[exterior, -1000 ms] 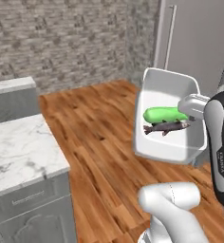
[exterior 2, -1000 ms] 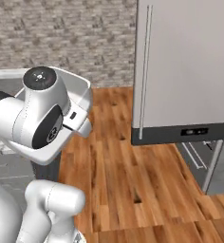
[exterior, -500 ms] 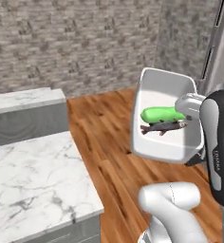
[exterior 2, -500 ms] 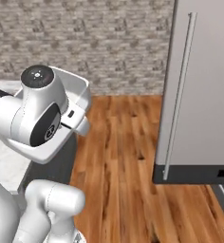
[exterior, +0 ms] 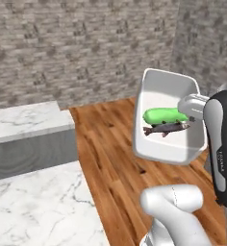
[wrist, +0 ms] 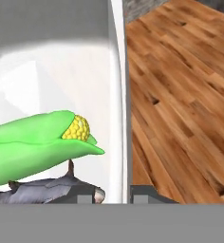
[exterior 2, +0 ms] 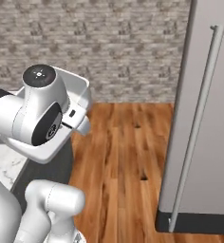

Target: Place the tupperware on the second highest shelf of the fridge. Make space for the tupperware among the existing items by rearranging them on the shelves if needed. Close the fridge door when finished.

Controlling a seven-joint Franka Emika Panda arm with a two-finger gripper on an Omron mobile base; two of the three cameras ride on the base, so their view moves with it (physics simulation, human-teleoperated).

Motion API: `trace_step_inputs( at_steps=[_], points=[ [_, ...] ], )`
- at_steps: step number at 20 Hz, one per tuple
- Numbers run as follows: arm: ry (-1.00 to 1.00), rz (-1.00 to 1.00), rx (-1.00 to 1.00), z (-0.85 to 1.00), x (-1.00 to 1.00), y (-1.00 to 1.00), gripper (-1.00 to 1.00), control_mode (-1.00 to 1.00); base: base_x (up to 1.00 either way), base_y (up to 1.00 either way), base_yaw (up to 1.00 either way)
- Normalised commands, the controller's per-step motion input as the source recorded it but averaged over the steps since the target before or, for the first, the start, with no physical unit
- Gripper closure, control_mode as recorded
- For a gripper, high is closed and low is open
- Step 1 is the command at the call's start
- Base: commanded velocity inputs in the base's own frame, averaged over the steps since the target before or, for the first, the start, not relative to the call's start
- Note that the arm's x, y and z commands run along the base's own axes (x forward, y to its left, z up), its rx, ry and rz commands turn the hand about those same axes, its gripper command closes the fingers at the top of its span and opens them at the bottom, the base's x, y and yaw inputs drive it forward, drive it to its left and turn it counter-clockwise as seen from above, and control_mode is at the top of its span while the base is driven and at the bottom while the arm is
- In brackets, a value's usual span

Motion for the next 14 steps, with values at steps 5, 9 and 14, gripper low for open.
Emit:
trace_step_inputs(
  at_steps=[5,9,14],
  points=[
    [0.00,0.00,0.00,0.00,0.00,0.00,1.00,1.00,1.00,-0.17,0.01],
    [0.00,0.00,0.00,0.00,0.00,0.00,1.00,1.00,1.00,-0.22,-0.02],
    [0.00,0.00,0.00,0.00,0.00,0.00,1.00,1.00,0.82,-0.22,-0.12]
  ],
)
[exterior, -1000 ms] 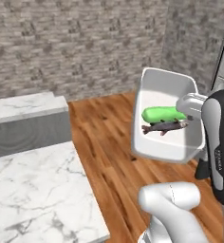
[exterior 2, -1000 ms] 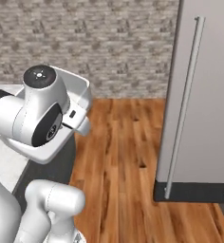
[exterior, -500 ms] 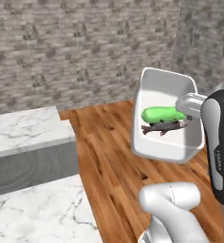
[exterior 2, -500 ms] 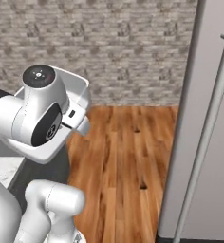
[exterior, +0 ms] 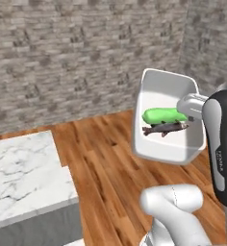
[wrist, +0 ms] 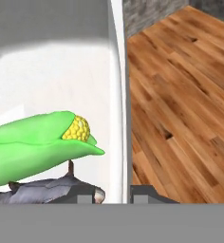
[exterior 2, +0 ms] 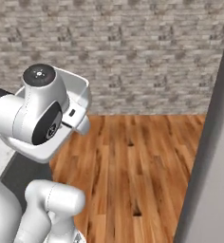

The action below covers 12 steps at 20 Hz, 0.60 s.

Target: Place the tupperware on the second highest shelf of the fridge. Make space for the tupperware among the existing items by rearranging them on the shelves if needed. Close the fridge door when finished.

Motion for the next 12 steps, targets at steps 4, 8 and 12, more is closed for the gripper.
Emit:
trace_step_inputs(
  at_steps=[4,8,12],
  points=[
    [0.00,0.00,0.00,0.00,0.00,0.00,1.00,1.00,0.56,-0.18,-0.25],
    [0.00,0.00,0.00,0.00,0.00,0.00,1.00,1.00,0.39,-0.14,-0.28],
    [0.00,0.00,0.00,0.00,0.00,0.00,1.00,1.00,0.20,-0.12,-0.31]
  ],
)
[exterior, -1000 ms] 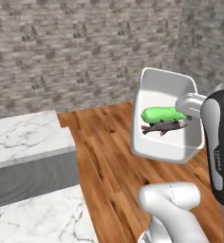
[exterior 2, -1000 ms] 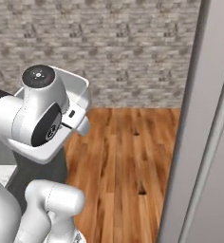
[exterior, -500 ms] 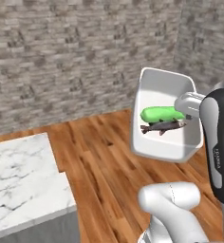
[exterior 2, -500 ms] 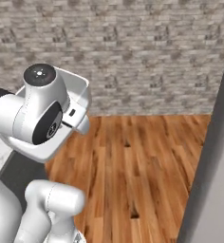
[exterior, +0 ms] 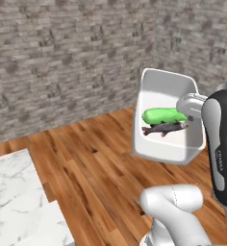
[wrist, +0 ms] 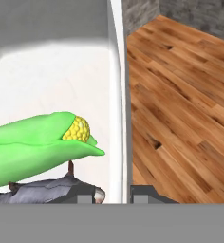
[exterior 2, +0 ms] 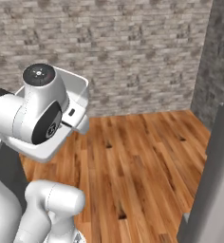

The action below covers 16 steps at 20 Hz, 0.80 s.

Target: Place the tupperware on the second highest shelf of the fridge. Make space for the tupperware among the existing items by rearranging them on the shelves if needed. Close the fridge door when finished.

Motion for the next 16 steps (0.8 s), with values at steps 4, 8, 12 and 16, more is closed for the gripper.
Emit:
trace_step_inputs(
  at_steps=[4,8,12,16],
  points=[
    [0.00,0.00,0.00,0.00,0.00,0.00,1.00,1.00,0.13,0.05,-0.20],
    [0.00,0.00,0.00,0.00,0.00,0.00,1.00,1.00,0.25,-0.16,0.00],
    [0.00,0.00,0.00,0.00,0.00,0.00,1.00,1.00,0.59,-0.19,-0.09],
    [0.00,0.00,0.00,0.00,0.00,0.00,1.00,1.00,0.74,-0.03,-0.22]
  ],
)
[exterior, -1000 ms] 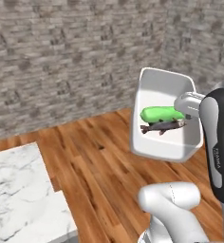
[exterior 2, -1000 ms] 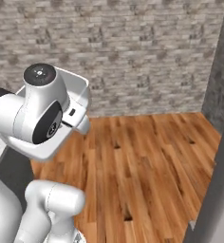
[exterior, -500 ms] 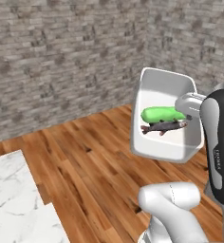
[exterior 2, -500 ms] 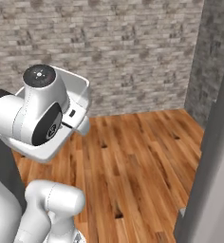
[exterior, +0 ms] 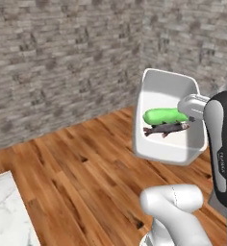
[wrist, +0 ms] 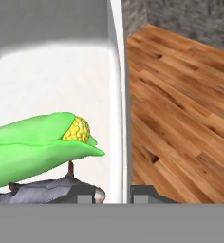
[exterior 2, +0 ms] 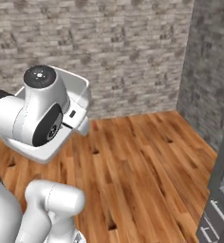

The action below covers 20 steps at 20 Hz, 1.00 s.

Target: Place the tupperware on the second highest shelf of the fridge. Make space for the tupperware among the existing items by rearranging them on the shelves if needed. Close the fridge door when finished.

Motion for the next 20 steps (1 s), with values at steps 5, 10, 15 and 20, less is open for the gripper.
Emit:
trace_step_inputs(
  at_steps=[5,10,15,20],
  points=[
    [0.00,0.00,0.00,0.00,0.00,0.00,1.00,1.00,0.67,0.00,-0.22],
    [0.00,0.00,0.00,0.00,0.00,0.00,1.00,1.00,0.46,-0.04,-0.25],
    [0.00,0.00,0.00,0.00,0.00,0.00,1.00,1.00,0.05,-0.22,-0.31],
    [0.00,0.00,0.00,0.00,0.00,0.00,1.00,1.00,-0.03,-0.35,-0.40]
  ],
)
